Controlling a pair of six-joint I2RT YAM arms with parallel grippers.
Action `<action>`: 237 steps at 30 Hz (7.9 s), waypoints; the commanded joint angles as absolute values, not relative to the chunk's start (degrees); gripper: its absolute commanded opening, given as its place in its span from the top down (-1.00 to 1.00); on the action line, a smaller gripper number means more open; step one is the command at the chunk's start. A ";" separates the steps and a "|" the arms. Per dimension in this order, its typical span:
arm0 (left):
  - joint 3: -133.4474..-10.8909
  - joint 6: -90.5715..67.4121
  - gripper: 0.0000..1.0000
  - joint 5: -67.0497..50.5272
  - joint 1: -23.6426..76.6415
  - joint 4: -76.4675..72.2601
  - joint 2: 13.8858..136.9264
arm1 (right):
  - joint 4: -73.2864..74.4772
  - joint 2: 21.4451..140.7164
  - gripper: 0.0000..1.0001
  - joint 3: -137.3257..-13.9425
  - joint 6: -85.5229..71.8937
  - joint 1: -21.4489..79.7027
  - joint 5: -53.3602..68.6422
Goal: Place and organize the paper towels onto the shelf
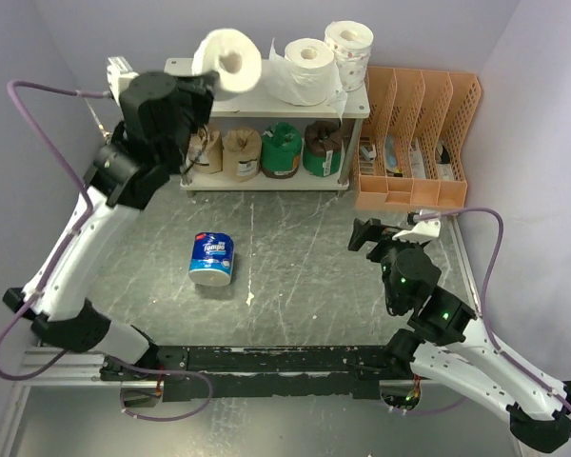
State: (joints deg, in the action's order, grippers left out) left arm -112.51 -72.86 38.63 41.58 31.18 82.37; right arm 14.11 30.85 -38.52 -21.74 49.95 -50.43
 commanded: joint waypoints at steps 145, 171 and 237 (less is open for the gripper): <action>-70.91 -32.32 0.87 16.54 48.24 38.21 68.64 | 15.67 30.03 -1.00 -38.07 -25.13 50.08 -51.28; -131.90 -87.54 0.86 12.39 34.83 54.22 93.37 | 15.74 30.92 -1.00 -37.44 -25.95 50.10 -52.44; -78.95 -65.29 -1.00 28.99 32.79 -1.49 66.25 | 50.38 55.92 -0.85 -59.20 -66.08 51.69 -65.30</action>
